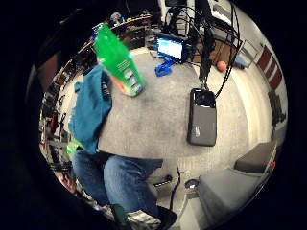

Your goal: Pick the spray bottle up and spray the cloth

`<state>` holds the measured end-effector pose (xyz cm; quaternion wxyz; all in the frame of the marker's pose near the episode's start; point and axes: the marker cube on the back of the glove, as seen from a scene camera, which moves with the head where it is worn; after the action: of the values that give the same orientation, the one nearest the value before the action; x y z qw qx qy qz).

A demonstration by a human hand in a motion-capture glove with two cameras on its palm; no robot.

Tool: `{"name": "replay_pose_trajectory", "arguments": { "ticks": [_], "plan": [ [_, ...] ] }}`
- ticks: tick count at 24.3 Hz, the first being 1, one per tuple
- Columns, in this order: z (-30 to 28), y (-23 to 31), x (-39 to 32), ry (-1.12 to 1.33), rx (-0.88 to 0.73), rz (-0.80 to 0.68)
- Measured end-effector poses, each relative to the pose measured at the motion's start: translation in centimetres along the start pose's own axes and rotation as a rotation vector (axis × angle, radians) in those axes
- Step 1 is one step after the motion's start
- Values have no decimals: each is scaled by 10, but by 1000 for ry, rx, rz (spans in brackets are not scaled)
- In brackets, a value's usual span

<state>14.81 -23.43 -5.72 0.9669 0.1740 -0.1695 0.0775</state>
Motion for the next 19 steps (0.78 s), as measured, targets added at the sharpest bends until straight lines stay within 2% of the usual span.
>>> {"name": "replay_pose_trajectory", "arguments": {
  "ticks": [5,11,19],
  "plan": [
    [8,-43,34,-124,54,2],
    [46,-108,47,-320,178,159],
    [55,-136,47,-418,269,160]
  ]
}}
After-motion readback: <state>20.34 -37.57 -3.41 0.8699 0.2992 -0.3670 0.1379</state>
